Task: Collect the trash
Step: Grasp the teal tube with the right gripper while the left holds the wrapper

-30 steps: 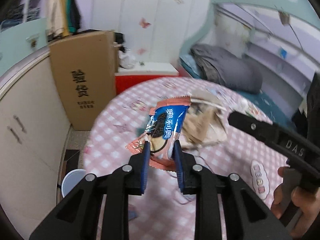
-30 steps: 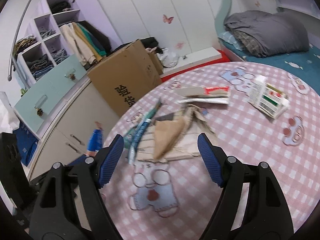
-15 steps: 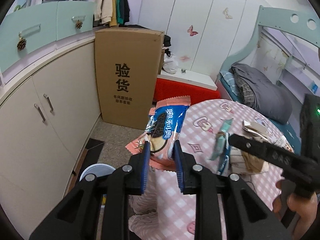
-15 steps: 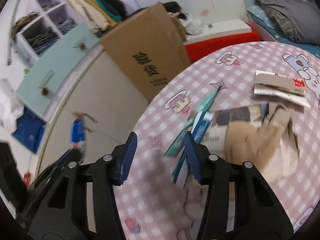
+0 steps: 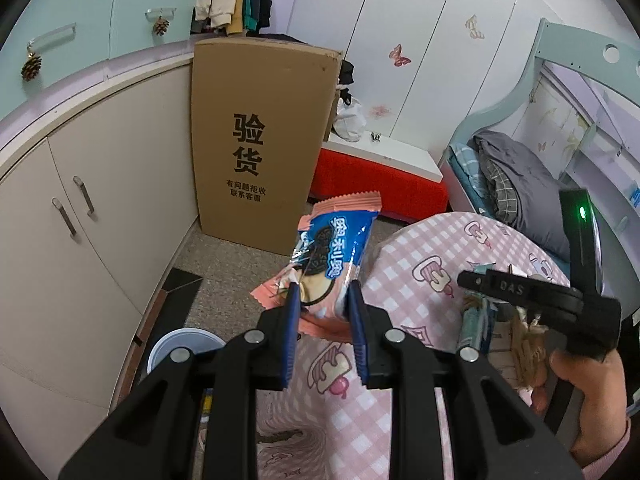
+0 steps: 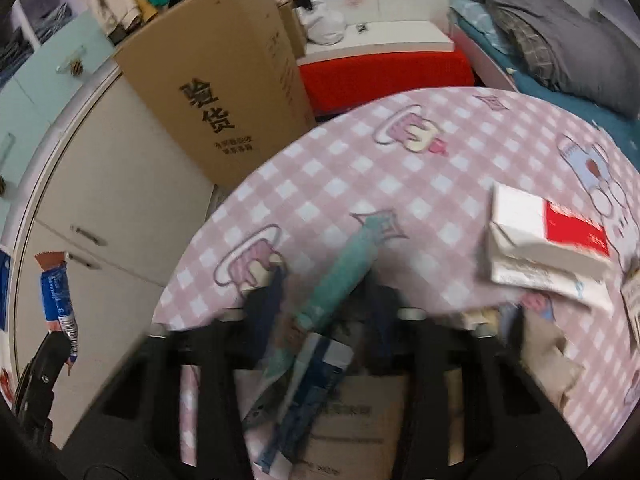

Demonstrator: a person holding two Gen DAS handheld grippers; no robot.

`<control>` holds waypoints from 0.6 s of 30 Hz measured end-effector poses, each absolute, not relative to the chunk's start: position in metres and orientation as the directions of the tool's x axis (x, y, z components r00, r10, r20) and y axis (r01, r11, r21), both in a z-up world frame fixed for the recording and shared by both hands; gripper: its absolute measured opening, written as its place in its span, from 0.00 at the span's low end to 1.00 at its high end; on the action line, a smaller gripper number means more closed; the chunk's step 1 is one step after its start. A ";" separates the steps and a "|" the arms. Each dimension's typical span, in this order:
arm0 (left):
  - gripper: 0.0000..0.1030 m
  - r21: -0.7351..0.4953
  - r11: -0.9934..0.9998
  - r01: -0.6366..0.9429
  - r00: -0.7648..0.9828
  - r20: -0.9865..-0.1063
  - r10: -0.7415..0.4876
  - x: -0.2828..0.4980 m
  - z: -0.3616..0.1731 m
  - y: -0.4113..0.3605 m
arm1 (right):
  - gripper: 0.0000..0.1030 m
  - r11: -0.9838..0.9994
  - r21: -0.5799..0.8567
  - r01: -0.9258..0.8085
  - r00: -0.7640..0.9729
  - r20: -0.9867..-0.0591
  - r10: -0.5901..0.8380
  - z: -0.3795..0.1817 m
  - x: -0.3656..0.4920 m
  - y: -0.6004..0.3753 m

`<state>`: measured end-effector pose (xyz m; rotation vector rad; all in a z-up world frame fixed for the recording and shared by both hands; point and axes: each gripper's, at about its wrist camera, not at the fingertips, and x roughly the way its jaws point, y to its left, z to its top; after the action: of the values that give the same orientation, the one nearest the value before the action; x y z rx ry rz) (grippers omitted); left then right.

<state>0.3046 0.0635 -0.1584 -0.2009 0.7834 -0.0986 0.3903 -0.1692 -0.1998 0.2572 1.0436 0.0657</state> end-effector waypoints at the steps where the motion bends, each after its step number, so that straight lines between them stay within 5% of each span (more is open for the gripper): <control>1: 0.22 -0.217 0.976 0.013 0.704 -0.691 -0.163 0.304 -0.160 0.064 | 0.18 0.970 0.237 0.048 0.506 -0.844 0.181 -0.200 0.392 -0.164; 3: 0.22 -0.222 0.975 0.009 0.699 -0.695 -0.165 0.305 -0.163 0.068 | 0.12 0.970 0.244 0.012 0.527 -0.826 0.201 -0.197 0.390 -0.154; 18: 0.22 -0.240 0.968 -0.077 0.714 -0.691 -0.115 0.280 -0.165 0.127 | 0.11 0.901 0.329 -0.282 0.588 -0.683 0.433 -0.142 0.347 -0.046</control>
<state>0.2804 0.1270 -0.1649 -0.2605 0.7780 -0.0212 0.3467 -0.0455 -0.1422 0.1935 0.8453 0.4191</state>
